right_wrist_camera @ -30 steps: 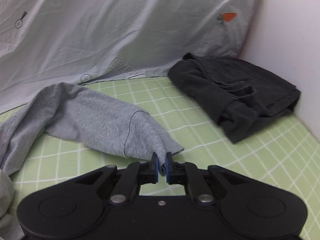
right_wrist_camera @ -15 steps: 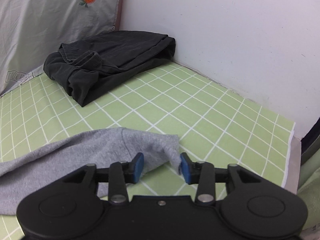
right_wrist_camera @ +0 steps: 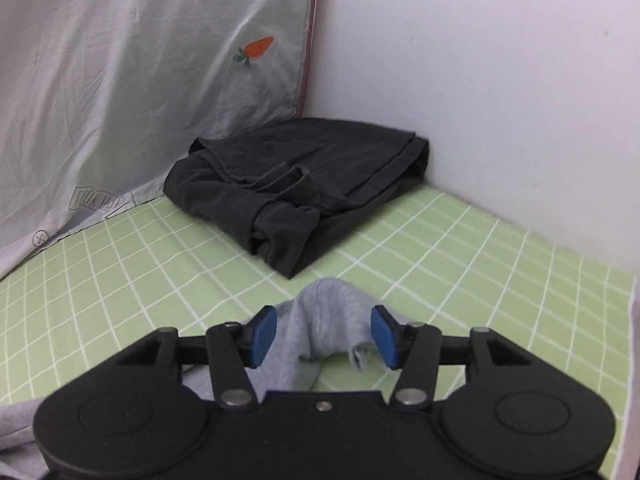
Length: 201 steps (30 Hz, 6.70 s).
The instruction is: Fold clothes
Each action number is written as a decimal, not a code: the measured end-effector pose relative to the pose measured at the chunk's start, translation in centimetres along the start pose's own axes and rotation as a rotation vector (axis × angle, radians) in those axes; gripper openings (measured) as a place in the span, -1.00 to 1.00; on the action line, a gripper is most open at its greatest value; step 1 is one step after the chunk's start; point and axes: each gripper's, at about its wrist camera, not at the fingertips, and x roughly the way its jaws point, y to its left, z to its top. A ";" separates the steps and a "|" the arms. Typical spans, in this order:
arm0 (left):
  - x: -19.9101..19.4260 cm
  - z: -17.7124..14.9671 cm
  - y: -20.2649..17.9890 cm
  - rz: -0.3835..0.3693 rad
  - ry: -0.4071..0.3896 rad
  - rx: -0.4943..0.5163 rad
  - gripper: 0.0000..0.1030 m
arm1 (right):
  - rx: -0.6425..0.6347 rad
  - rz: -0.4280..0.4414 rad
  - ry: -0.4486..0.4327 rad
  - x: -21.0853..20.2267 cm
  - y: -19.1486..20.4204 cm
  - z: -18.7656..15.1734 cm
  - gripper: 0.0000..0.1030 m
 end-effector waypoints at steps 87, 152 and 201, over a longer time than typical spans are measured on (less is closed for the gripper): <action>0.7 0.2 -1.3 0.042 0.020 0.089 0.23 | 0.391 0.152 0.194 1.5 -10.2 -4.5 -0.06; -7.5 -8.0 9.4 -0.132 -0.249 -0.264 -0.82 | -0.398 1.045 0.347 -17.6 6.0 -10.7 -0.71; -3.3 -15.1 11.6 -0.301 -0.040 -0.196 -0.32 | -0.098 1.093 0.388 -24.3 7.4 -9.4 -0.89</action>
